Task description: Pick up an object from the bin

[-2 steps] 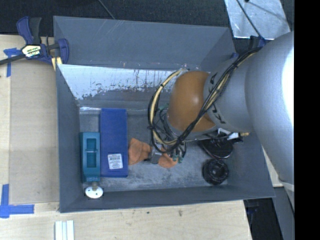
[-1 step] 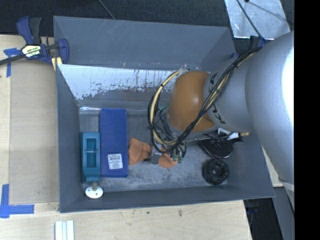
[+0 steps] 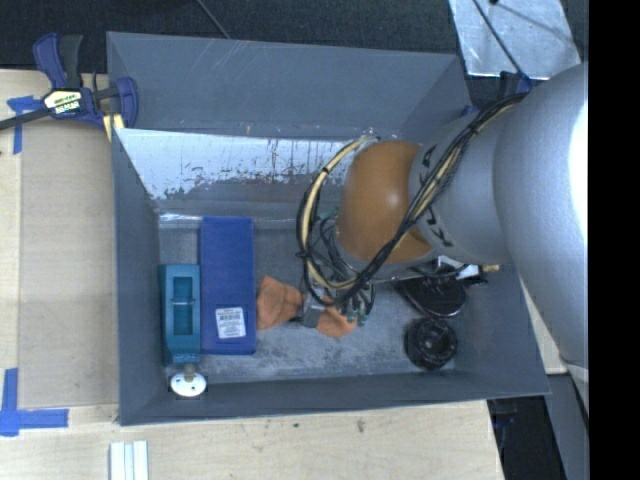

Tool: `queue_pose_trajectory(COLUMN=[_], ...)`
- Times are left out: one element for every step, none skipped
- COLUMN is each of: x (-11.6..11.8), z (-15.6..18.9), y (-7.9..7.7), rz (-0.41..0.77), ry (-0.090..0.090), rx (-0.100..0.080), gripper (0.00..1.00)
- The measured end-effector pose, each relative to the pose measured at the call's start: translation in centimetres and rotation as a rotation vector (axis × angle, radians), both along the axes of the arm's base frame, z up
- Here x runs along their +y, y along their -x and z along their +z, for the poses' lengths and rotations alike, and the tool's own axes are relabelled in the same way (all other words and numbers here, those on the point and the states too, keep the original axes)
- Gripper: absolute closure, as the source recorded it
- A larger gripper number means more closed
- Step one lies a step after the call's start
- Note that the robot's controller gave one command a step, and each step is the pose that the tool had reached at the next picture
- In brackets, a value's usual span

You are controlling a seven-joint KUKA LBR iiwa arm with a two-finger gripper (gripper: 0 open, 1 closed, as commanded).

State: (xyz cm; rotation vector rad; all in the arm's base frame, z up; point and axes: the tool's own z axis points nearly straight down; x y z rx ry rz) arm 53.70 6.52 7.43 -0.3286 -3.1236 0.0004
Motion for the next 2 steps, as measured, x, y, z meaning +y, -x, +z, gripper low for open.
queue_pose_trajectory(x=[-0.03, -0.02], z=[1.61, 2.55], y=[0.06, -0.19], rz=[0.000, 0.001], ry=[0.000, -0.001], rx=[0.002, -0.007], gripper=[1.00, 1.00])
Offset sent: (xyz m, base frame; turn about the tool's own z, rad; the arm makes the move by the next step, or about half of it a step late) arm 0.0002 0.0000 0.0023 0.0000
